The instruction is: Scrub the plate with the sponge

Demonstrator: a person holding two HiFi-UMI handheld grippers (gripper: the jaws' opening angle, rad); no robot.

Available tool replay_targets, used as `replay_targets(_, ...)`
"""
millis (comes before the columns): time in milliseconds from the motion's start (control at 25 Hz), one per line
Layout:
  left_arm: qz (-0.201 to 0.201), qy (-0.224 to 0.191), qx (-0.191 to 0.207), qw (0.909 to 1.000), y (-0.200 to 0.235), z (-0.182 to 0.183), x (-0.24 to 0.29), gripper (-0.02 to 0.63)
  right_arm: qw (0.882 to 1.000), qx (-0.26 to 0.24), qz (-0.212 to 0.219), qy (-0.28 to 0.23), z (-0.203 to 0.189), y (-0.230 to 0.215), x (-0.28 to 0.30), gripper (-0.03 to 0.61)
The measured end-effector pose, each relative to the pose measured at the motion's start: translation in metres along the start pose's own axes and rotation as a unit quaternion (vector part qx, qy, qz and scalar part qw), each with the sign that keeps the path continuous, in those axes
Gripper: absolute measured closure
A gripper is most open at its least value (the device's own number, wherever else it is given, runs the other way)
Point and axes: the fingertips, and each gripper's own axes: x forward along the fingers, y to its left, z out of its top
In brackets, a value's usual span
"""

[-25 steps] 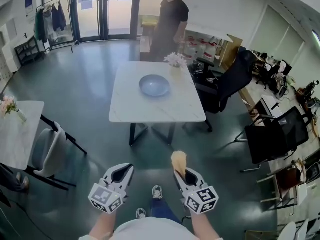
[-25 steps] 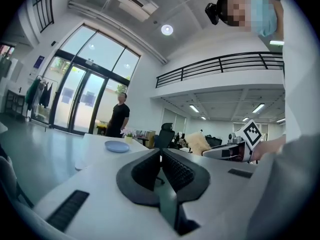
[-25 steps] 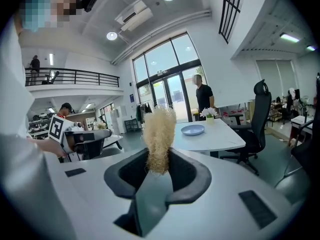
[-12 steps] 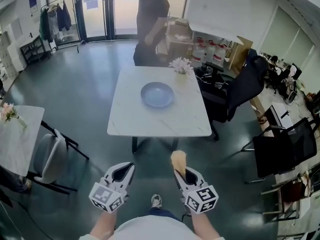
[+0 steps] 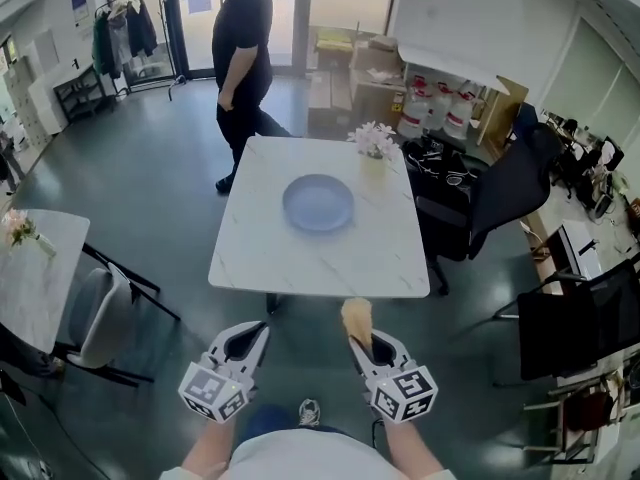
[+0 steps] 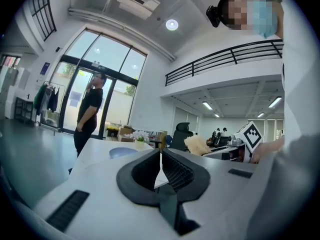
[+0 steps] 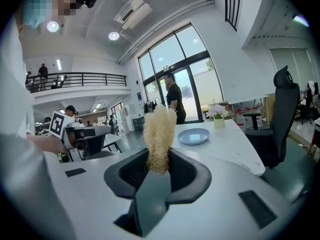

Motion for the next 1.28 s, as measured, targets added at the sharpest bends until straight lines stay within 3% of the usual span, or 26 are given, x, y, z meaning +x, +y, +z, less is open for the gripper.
replay_targets(440,0.005,0.005,-0.018,0.9998,0.044,-0.001,0.044,0.574,1.0,0.016,0.0,0.007,0.006,-0.031,0.047,0.46)
replay_targets(1280,-0.088,0.018,-0.017,0.9958,0.188,0.045,0.181,0.574,0.996,0.035,-0.081,-0.012,0.08,-0.098,0.199,0.46)
